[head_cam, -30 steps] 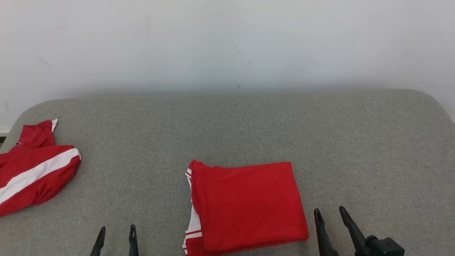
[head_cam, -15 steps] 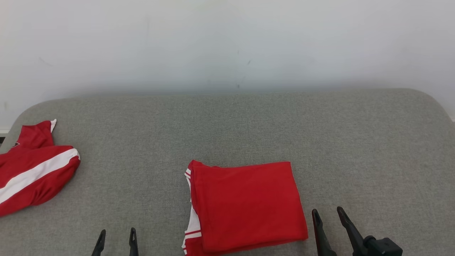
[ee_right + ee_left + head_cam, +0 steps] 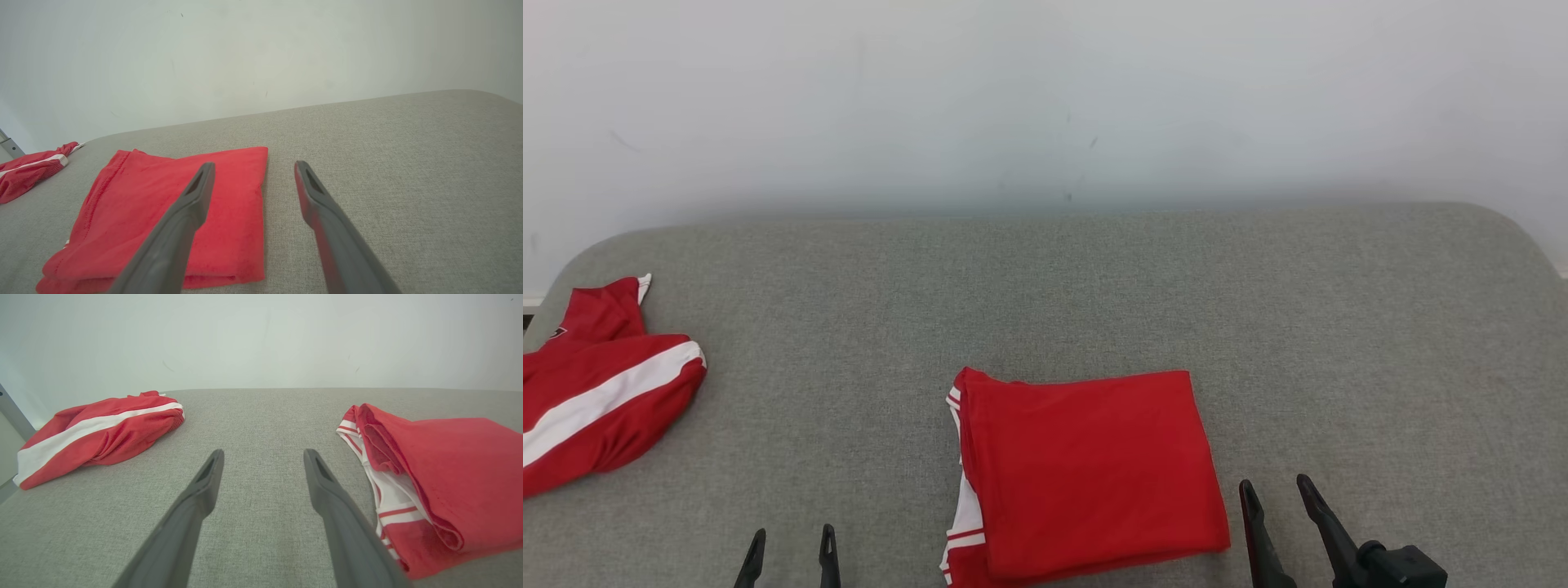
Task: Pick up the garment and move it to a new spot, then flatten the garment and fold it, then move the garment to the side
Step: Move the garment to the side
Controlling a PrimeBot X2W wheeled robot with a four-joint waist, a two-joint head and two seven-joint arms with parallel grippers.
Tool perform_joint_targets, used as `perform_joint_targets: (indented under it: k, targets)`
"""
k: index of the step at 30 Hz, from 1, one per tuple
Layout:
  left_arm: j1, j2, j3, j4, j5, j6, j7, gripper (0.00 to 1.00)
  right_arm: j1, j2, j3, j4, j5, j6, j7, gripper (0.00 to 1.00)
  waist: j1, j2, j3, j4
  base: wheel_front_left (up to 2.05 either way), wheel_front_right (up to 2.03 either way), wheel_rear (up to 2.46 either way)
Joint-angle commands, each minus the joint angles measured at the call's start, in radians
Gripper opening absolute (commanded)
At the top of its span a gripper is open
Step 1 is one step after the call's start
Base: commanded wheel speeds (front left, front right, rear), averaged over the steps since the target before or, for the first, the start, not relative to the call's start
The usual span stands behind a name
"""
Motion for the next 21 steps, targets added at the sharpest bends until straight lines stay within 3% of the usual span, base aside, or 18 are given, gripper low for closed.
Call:
perform_joint_targets:
  k: [1, 13, 21]
  targets:
    - [-0.002, -0.001, -0.001, 0.001, -0.011, 0.004, -0.003, 1.00, -0.007, 0.003, 0.000, 0.001, 0.003, -0.002, 0.000, 1.00, 0.0000, 0.0000, -0.001, 0.001, 0.00, 0.00, 0.00]
    - [0.002, -0.001, 0.000, -0.001, -0.016, 0.004, -0.003, 1.00, -0.028, 0.003, -0.004, 0.012, -0.014, -0.002, 0.000, 1.00, 0.0000, 0.0000, -0.004, 0.010, 0.00, 0.00, 0.00]
    - [-0.008, -0.001, -0.003, 0.002, -0.018, -0.005, -0.003, 1.00, -0.154, -0.011, 0.011, 0.133, -0.030, -0.002, 0.000, 1.00, 0.0000, 0.0000, 0.006, 0.027, 0.00, 0.00, 0.00]
